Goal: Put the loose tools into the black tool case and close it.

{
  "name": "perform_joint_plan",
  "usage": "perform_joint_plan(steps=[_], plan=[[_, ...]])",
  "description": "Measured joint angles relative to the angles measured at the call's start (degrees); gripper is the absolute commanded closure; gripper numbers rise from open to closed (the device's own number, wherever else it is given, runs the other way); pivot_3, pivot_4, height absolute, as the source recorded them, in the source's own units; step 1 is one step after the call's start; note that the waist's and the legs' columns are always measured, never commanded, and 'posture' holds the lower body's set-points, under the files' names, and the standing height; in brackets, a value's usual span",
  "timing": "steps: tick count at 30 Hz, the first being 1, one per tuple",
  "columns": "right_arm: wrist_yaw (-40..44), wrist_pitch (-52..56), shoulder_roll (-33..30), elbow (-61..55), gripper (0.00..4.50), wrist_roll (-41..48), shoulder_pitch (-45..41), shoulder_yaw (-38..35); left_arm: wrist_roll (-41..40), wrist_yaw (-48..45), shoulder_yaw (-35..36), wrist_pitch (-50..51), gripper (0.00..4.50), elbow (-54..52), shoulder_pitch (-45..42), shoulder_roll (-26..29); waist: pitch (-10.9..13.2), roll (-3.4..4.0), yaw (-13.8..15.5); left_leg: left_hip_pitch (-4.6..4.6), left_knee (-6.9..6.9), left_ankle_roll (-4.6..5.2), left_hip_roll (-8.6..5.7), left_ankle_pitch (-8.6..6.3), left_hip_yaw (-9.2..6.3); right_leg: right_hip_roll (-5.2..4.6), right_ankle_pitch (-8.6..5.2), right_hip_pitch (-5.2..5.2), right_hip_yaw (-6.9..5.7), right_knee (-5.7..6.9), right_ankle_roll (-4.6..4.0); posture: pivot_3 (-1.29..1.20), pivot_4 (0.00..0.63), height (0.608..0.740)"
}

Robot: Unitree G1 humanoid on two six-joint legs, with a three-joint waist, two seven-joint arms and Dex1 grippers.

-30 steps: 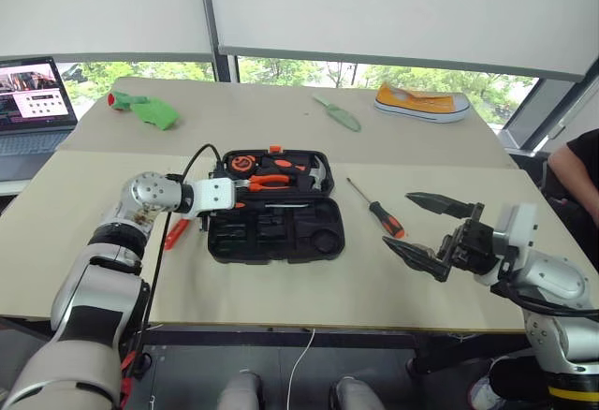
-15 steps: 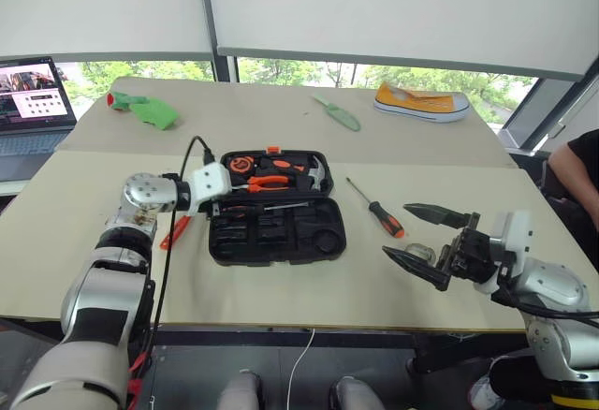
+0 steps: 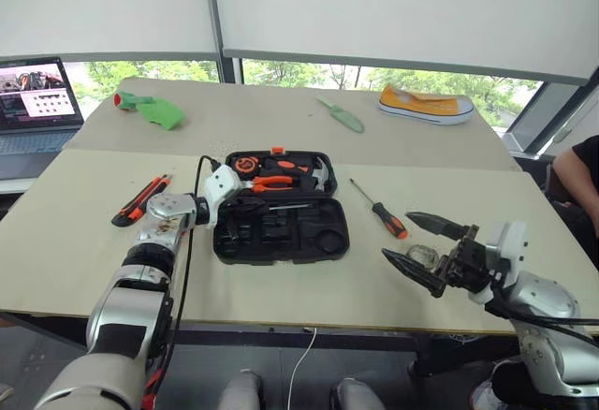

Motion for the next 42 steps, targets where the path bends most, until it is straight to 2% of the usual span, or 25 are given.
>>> perform_joint_plan(steps=[8, 11, 14, 18, 19, 20, 22, 26, 29, 31, 32, 36, 37, 39, 42], plan=[[-1.73, -0.07, 1.35, -1.36, 0.0, -0.14, 3.19, -1.07, -0.81, -3.19, -0.76, 6.93, 4.45, -5.65, 1.6, 0.23, -0.2, 0.26, -0.02, 0.03, 0.0, 0.0, -0.01, 0.0, 0.0, -0.02, -0.05, 0.01, 0.04, -0.02, 0.04, 0.0, 0.15, 0.74], [-4.42, -0.06, 2.22, -2.4, 0.0, -0.16, 3.88, -2.51, -3.34, -1.9, 1.98, 5.49, 3.76, -6.07, 3.28, -1.11, -0.2, 0.26, 0.28, -0.04, 0.0, 0.0, -0.03, 0.0, 0.0, -0.05, -0.03, -0.02, 0.02, -0.02, 0.01, 0.0, 0.15, 0.74], [-6.21, -0.23, 2.33, -3.36, 0.0, -0.66, 6.84, -4.9, -6.73, -3.71, 4.44, 1.3, 2.77, -9.09, 7.79, -0.84, -0.18, 0.23, 0.01, -0.09, -0.01, 0.0, 0.01, -0.01, 0.0, -0.03, -0.02, -0.08, 0.02, -0.05, -0.01, 0.0, 0.15, 0.74], [-10.37, -0.22, 2.94, -3.25, 0.0, -2.34, 12.19, -9.75, -14.2, -13.03, 7.9, -1.77, 1.29, -20.82, 17.48, 3.86, -0.17, 0.24, -0.61, -0.08, -0.17, 0.0, 0.07, -0.01, 0.02, -0.01, -0.07, -0.16, 0.04, -0.05, -0.13, 0.0, 0.15, 0.74], [-11.58, -0.34, 3.01, -2.98, 0.0, -3.59, 13.43, -10.92, -16.25, -14.26, 9.21, -1.47, 1.01, -23.22, 19.13, 4.83, -0.17, 0.24, -0.64, -0.07, -0.19, 0.0, 0.07, -0.01, 0.02, -0.01, -0.07, -0.16, 0.03, -0.04, -0.14, 0.0, 0.15, 0.74], [-13.78, -0.42, 3.01, -2.24, 0.0, -6.08, 15.47, -12.5, -18.97, -15.57, 11.17, -0.55, 0.54, -26.88, 21.8, 6.88, -0.17, 0.24, -0.64, -0.04, -0.21, 0.0, 0.08, -0.01, 0.02, -0.03, -0.09, -0.15, 0.02, -0.04, -0.16, 0.0, 0.15, 0.74], [-16.15, -0.42, 3.09, -0.73, 0.0, -8.97, 18.12, -13.98, -22.16, -16.31, 14.03, 1.67, 0.02, -32.98, 25.9, 9.77, -0.18, 0.27, -0.68, 0.0, -0.22, -0.01, 0.07, -0.01, 0.02, -0.08, -0.13, -0.13, 0.02, -0.05, -0.23, 0.0, 0.15, 0.74], [-16.78, 0.16, 3.25, 1.33, 0.0, -10.64, 20.41, -14.64, -29.42, -16.75, 20.28, 8.64, 0.02, -43.99, 36.38, 14.79, -0.19, 0.36, -0.9, 0.07, -0.22, -0.02, 0.1, -0.02, 0.04, -0.15, -0.34, -0.11, 0.04, -0.07, -0.57, 0.0, 0.15, 0.74], [-16.45, 4.51, 1.96, 0.72, 0.0, -9.24, 21.0, -14.52, -31.27, -16.49, 22.87, 10.67, 0.02, -49.12, 43.85, 15.66, -0.19, 0.38, -1.08, 0.13, -0.3, -0.35, 0.14, -0.22, 0.05, -0.21, -0.37, -0.12, 0.05, -0.1, -0.54, 0.0, 0.15, 0.74], [-16.4, 10.76, -1.41, -1.94, 0.0, -6.61, 18.58, -13.51, -32.31, -16.02, 23.58, 11.98, 0.02, -51.82, 48.1, 15.66, -0.14, 0.45, -1.28, 0.13, -0.29, -0.45, 0.16, -0.28, 0.08, -0.24, -0.37, -0.16, 0.1, -0.09, -0.53, 0.0, 0.15, 0.74], [-16.67, 16.38, -5.16, -4.32, 0.0, -4.71, 15.01, -12.25, -33.03, -15.5, 23.98, 13.44, 0.02, -53.81, 50.36, 15.55, -0.12, 0.49, -1.6, 0.14, -0.29, -0.45, 0.16, -0.28, 0.12, -0.22, -0.34, -0.2, 0.17, -0.09, -0.47, 0.0, 0.15, 0.74], [-20.22, 34.09, -13.26, -6.41, 0.0, -0.17, -3.27, -7.3, -34.8, -11.96, 23.75, 15.66, 0.02, -59.2, 52.47, 12.39, -0.1, 0.46, -1.54, 0.23, -0.3, -0.46, 0.16, -0.28, 0.11, -0.15, -0.32, -0.22, 0.09, -0.12, -0.42, 0.0, 0.15, 0.74], [-20.2, 39.36, -15.14, -4.53, 0.0, -0.27, -9.61, -2.86, -34.77, -10.61, 23.39, 15.73, 0.02, -60.34, 53.11, 11.07, -0.1, 0.43, -1.2, 0.23, -0.32, -0.46, 0.17, -0.28, 0.1, -0.12, -0.37, -0.22, 0.0, -0.16, -0.45, 0.0, 0.15, 0.74], [-19.97, 43.7, -15.76, -1.92, 0.0, -0.66, -14.48, 1.7, -34.72, -9.41, 22.93, 15.76, 0.02, -61.02, 53.19, 10.26, -0.08, 0.34, -0.62, 0.14, -0.39, -0.45, 0.17, -0.28, 0.09, -0.12, -0.36, -0.33, -0.07, -0.2, -0.64, 0.0, 0.15, 0.74], [-20.34, 50.18, -12.7, 10.94, 0.0, -5.96, -30.2, 14.11, -34.21, -8.03, 21.49, 15.59, 0.02, -61.65, 51.9, 9.65, -0.08, 0.36, -0.73, -0.2, -0.37, 0.05, 0.05, 0.03, 0.29, -0.15, -0.24, -0.54, 0.21, -0.17, -0.67, 0.0, 0.15, 0.74]])
